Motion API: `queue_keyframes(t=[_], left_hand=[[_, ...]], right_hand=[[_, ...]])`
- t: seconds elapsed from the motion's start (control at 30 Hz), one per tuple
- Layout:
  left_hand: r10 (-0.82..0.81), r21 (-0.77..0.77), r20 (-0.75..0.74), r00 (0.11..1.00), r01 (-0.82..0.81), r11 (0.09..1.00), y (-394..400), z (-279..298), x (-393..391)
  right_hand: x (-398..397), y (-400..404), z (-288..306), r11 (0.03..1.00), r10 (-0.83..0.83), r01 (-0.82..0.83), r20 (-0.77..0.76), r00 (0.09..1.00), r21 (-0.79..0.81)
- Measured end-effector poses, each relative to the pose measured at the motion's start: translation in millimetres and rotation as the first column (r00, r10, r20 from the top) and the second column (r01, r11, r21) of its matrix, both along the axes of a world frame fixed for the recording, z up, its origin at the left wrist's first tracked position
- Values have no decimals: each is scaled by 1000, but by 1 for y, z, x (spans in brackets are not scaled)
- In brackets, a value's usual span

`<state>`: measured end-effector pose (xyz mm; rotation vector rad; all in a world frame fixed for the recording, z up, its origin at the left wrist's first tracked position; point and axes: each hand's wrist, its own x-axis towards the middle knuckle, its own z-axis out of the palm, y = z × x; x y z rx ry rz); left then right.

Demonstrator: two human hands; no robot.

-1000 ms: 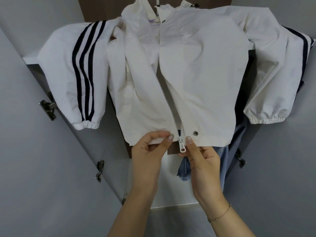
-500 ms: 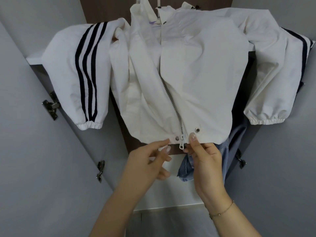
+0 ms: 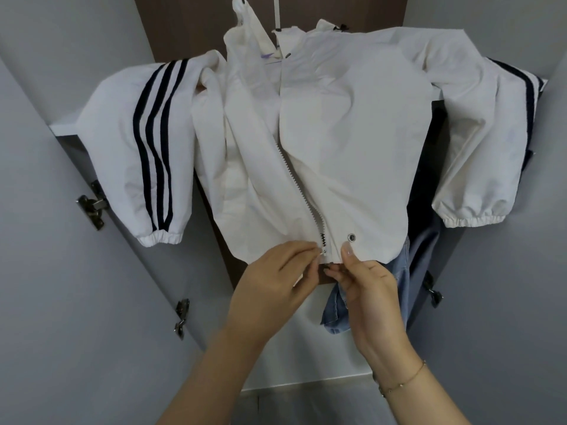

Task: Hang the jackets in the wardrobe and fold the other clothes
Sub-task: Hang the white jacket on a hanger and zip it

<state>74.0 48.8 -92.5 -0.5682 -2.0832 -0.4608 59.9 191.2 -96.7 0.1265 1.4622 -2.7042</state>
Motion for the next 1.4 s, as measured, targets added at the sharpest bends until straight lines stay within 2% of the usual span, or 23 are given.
queue_keyframes(t=[0.1, 0.23, 0.4, 0.47, 0.53, 0.57, 0.6, 0.63, 0.67, 0.7, 0.73, 0.8, 0.83, 0.93, 1.0, 1.07, 1.13, 1.23, 1.27, 1.33, 1.4], left_hand=[[-2, 52, 90, 996, -3, 999, -1, 4, -4], [-67, 239, 294, 953, -5, 971, -1, 19, -11], [16, 432, 276, 961, -139, 891, -24, 71, -46], [23, 429, 294, 956, -153, 890, -33, 92, -60], [30, 332, 361, 932, -158, 930, -33, 102, -68], [39, 278, 391, 920, -158, 947, -32, 104, -71], [43, 242, 408, 912, -154, 958, -31, 106, -73], [43, 224, 416, 908, -148, 963, -30, 109, -74], [41, 215, 420, 907, -143, 966, -30, 113, -75], [38, 209, 425, 904, -139, 968, -31, 118, -76], [32, 201, 431, 902, -131, 971, -31, 122, -76], [18, 186, 441, 897, -111, 976, -30, 131, -76], [13, 181, 447, 895, -105, 978, -28, 134, -76], [6, 174, 439, 899, -91, 981, -26, 140, -74], [23, 174, 415, 910, -104, 979, -29, 143, -77], [57, 186, 399, 915, -142, 972, -33, 148, -85], [39, 262, 422, 906, -163, 951, -38, 160, -96], [8, 481, 362, 932, -194, 855, -52, 190, -115], [-3, 498, 366, 931, -194, 845, -58, 201, -119], [-66, 407, 478, 876, -155, 900, -62, 211, -121], [-104, 280, 628, 771, -100, 955, -54, 198, -113]], right_hand=[[-1, -1, -3, 999, 5, -4, -29, 1000, 46], [-3, -3, -8, 991, -32, 40, -58, 998, 128], [2, -8, -19, 963, -26, 67, -157, 987, 262], [4, -5, -26, 958, -31, 70, -142, 989, 279], [-1, 2, -29, 930, -22, 43, -60, 998, 364], [-6, 8, -29, 885, 16, -3, -24, 1000, 466], [-11, 15, -27, 787, 81, -59, -8, 997, 614], [-17, 24, -23, 637, 138, -73, -21, 990, 767], [-21, 31, -15, 475, 160, -13, -72, 985, 880], [-25, 37, -4, 361, 138, 114, -174, 975, 926], [-28, 39, 10, 316, 98, 257, -300, 949, 913], [-38, 29, 42, 311, 66, 455, -496, 866, 835], [-46, 19, 57, 276, 100, 504, -546, 832, 818], [-69, -10, 88, 131, 317, 534, -545, 776, 835], [-78, -18, 90, 136, 397, 564, -566, 723, 815], [-77, -18, 86, 229, 382, 601, -638, 668, 766], [-72, -13, 78, 294, 353, 603, -671, 652, 741], [-63, 0, 57, 214, 421, 559, -592, 687, 801], [-60, 4, 49, 220, 432, 535, -573, 696, 816], [-56, 11, 41, 273, 415, 504, -573, 707, 820], [-57, 13, 42, 315, 394, 496, -587, 708, 809]])
